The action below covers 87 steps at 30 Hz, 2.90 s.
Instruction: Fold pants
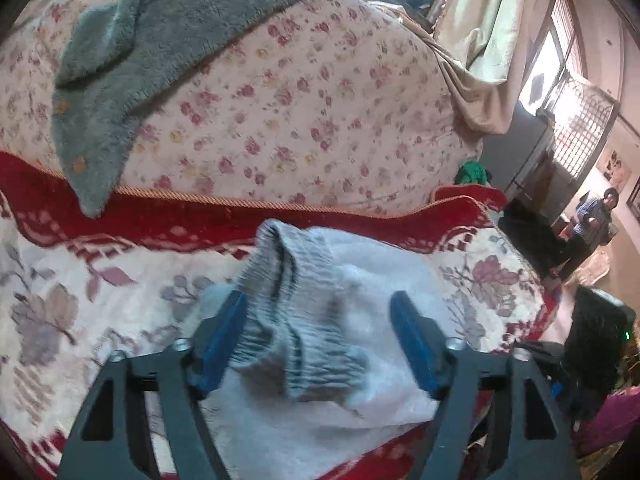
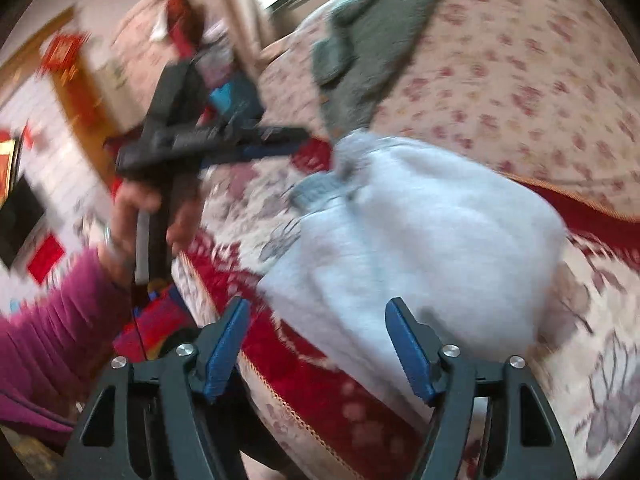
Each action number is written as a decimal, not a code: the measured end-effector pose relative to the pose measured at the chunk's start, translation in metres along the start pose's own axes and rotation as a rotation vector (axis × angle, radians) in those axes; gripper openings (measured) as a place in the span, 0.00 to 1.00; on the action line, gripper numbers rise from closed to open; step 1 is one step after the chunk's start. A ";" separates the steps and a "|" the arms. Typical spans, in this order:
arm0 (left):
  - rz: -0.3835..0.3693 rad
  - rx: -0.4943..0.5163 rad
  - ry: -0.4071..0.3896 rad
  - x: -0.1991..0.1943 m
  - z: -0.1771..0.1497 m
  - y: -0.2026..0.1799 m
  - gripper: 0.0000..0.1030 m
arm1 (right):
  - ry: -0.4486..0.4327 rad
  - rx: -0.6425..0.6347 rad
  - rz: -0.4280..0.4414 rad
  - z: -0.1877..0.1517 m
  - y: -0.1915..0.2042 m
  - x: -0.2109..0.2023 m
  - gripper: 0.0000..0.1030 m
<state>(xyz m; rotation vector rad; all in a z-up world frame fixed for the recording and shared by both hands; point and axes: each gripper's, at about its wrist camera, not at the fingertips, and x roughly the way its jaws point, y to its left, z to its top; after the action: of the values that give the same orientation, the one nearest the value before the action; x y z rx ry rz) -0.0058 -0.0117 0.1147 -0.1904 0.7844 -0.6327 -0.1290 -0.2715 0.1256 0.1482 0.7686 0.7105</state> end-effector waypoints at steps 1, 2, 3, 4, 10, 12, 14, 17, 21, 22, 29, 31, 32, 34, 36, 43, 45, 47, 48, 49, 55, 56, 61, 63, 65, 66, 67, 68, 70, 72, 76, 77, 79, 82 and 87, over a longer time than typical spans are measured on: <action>-0.014 -0.013 0.007 0.003 -0.003 -0.001 0.78 | -0.016 0.031 -0.002 -0.001 -0.007 -0.006 0.74; -0.010 -0.023 0.013 0.006 -0.007 -0.002 0.81 | -0.025 0.058 -0.005 -0.001 -0.013 -0.010 0.75; 0.017 -0.029 0.019 0.011 -0.011 -0.003 0.83 | -0.028 0.071 -0.008 0.001 -0.016 -0.013 0.77; 0.042 -0.031 0.023 0.014 -0.015 -0.004 0.83 | -0.028 0.086 -0.010 0.000 -0.020 -0.014 0.78; 0.181 -0.044 0.013 0.027 -0.035 -0.002 0.83 | -0.015 0.079 -0.082 0.002 -0.028 -0.007 0.78; 0.187 -0.065 -0.022 0.019 -0.042 -0.001 0.83 | -0.026 0.068 -0.109 0.004 -0.030 -0.005 0.78; 0.169 -0.089 -0.036 0.016 -0.045 0.002 0.85 | -0.034 0.076 -0.128 0.006 -0.034 -0.004 0.79; 0.171 -0.128 -0.028 0.022 -0.048 0.006 0.87 | -0.032 0.113 -0.136 0.007 -0.044 0.002 0.81; 0.165 -0.165 -0.020 0.034 -0.051 0.006 0.88 | -0.028 0.194 -0.121 0.009 -0.059 0.010 0.81; 0.171 -0.168 -0.025 0.036 -0.052 0.005 0.89 | -0.027 0.203 -0.124 0.009 -0.061 0.012 0.81; 0.187 -0.197 -0.038 0.051 -0.062 -0.001 0.46 | -0.028 0.165 -0.189 0.010 -0.058 0.020 0.86; 0.191 -0.196 -0.065 0.045 -0.065 -0.005 0.40 | -0.024 0.158 -0.200 0.010 -0.055 0.021 0.87; 0.183 -0.203 -0.075 0.041 -0.066 -0.006 0.37 | -0.020 0.154 -0.203 0.010 -0.052 0.021 0.87; 0.152 -0.231 -0.104 0.028 -0.068 -0.006 0.33 | -0.013 0.146 -0.191 0.011 -0.049 0.020 0.88; 0.135 -0.261 -0.117 0.017 -0.071 -0.007 0.30 | -0.012 0.139 -0.179 0.011 -0.046 0.019 0.88; 0.119 -0.302 -0.165 -0.010 -0.090 -0.019 0.27 | -0.009 0.105 -0.135 0.016 -0.032 0.021 0.88; 0.111 -0.337 -0.179 -0.015 -0.099 -0.018 0.27 | -0.006 0.096 -0.131 0.016 -0.030 0.022 0.88; 0.114 -0.353 -0.186 -0.018 -0.107 -0.017 0.27 | -0.003 0.087 -0.124 0.016 -0.026 0.024 0.88; 0.122 -0.361 -0.189 -0.018 -0.112 -0.015 0.27 | -0.002 0.079 -0.120 0.017 -0.025 0.025 0.88; 0.124 -0.377 -0.189 -0.018 -0.116 -0.012 0.27 | 0.000 0.074 -0.118 0.017 -0.024 0.026 0.89; 0.207 -0.328 -0.186 -0.011 -0.117 -0.018 0.36 | 0.008 0.017 -0.166 0.017 -0.020 0.044 0.95; 0.237 -0.308 -0.187 -0.011 -0.115 -0.023 0.42 | 0.013 0.009 -0.179 0.018 -0.019 0.045 0.95; 0.342 -0.251 -0.218 -0.020 -0.108 -0.039 0.71 | 0.026 0.032 -0.209 0.020 -0.021 0.040 0.95; 0.359 -0.241 -0.241 -0.028 -0.105 -0.044 0.74 | 0.030 0.049 -0.215 0.020 -0.022 0.037 0.95; 0.401 -0.212 -0.244 -0.031 -0.100 -0.052 0.82 | 0.033 0.057 -0.246 0.020 -0.023 0.032 0.95; 0.425 -0.194 -0.246 -0.033 -0.099 -0.058 0.84 | 0.029 0.057 -0.259 0.020 -0.022 0.030 0.95; 0.441 -0.171 -0.251 -0.034 -0.097 -0.064 0.84 | 0.022 0.056 -0.275 0.020 -0.022 0.027 0.95; 0.451 -0.146 -0.254 -0.034 -0.095 -0.070 0.84 | 0.018 0.055 -0.293 0.020 -0.022 0.024 0.95; 0.475 -0.112 -0.253 -0.032 -0.091 -0.080 0.84 | 0.012 0.060 -0.313 0.019 -0.022 0.019 0.95; 0.495 -0.088 -0.254 -0.030 -0.089 -0.089 0.85 | 0.005 0.063 -0.327 0.018 -0.023 0.014 0.95; 0.513 -0.068 -0.249 -0.023 -0.084 -0.103 0.86 | -0.013 0.057 -0.372 0.015 -0.023 0.004 0.95; 0.517 -0.063 -0.248 -0.021 -0.083 -0.106 0.87 | -0.021 0.057 -0.378 0.015 -0.024 0.000 0.95; 0.531 -0.050 -0.242 -0.018 -0.081 -0.111 0.88 | -0.039 0.059 -0.394 0.013 -0.026 -0.007 0.95; 0.563 -0.032 -0.232 -0.011 -0.078 -0.120 0.89 | -0.056 0.071 -0.414 0.011 -0.032 -0.016 0.95; 0.592 -0.007 -0.222 0.001 -0.078 -0.132 0.89 | -0.061 0.097 -0.423 0.005 -0.039 -0.025 0.95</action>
<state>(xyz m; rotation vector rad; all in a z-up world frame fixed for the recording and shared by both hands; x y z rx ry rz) -0.1211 -0.1128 0.1098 -0.0267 0.5865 -0.0462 -0.1173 -0.3163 0.1292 0.0899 0.7458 0.2665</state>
